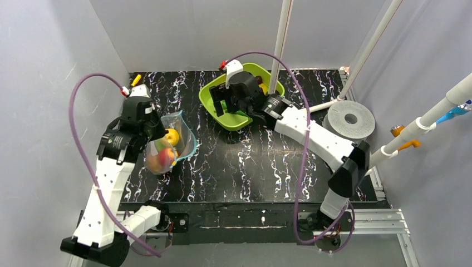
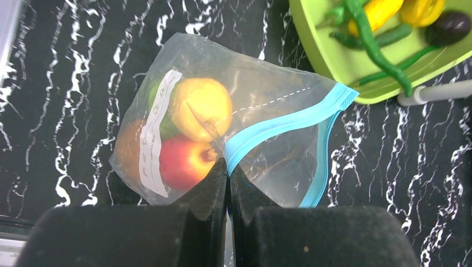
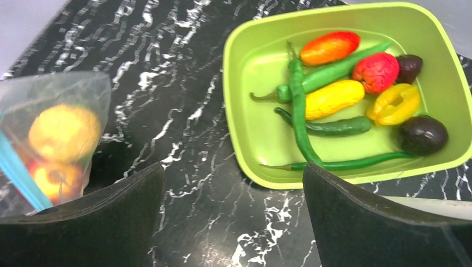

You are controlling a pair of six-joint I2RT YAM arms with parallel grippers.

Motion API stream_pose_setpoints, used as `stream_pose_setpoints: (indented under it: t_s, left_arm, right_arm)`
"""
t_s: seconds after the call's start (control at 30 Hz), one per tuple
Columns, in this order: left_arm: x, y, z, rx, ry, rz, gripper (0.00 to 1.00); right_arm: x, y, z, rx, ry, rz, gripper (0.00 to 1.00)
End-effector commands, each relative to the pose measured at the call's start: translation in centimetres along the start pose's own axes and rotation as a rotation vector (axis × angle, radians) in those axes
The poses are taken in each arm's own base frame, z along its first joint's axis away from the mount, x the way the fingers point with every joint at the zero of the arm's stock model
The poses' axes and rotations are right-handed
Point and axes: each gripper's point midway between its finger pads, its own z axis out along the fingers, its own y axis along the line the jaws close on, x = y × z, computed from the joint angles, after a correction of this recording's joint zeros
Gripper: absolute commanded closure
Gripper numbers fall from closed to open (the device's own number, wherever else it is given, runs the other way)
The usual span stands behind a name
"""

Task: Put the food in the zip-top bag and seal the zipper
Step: Place the fake fruit in the zipper food storage bag, then pick up the fake vegetable from the bin.

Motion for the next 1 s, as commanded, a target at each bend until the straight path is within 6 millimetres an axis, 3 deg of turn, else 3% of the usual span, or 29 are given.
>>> stream_pose_setpoints:
  t_s: [0.0,0.33,0.5,0.67,0.8,0.97]
  left_arm:
    - [2.4,-1.0,2.1,0.036,0.107,0.011,1.0]
    - [3.8,-1.6,3.4,0.057,0.148,-0.005,1.0]
    - [3.9,-1.7,3.7,0.058,0.156,0.0,1.0]
    - [3.8,-1.8,3.7,0.063,0.155,-0.001,1.0]
    - [3.7,-1.9,3.7,0.065,0.154,0.001,1.0]
    - [3.6,-1.8,3.7,0.059,0.151,0.002,1.0]
  right_arm:
    - [-0.1,-3.1,1.7,0.109,0.043,-0.022,0.04]
    - [6.3,-7.8,9.5,0.215,0.295,-0.121,0.12]
    - [7.2,-9.5,12.2,0.25,0.317,-0.11,0.11]
    - [6.7,-12.2,14.5,0.36,0.251,-0.022,0.05]
    - [6.9,-12.0,16.6,0.33,0.241,-0.042,0.05]
    - [9.5,-10.9,17.2,0.246,0.321,-0.074,0.13]
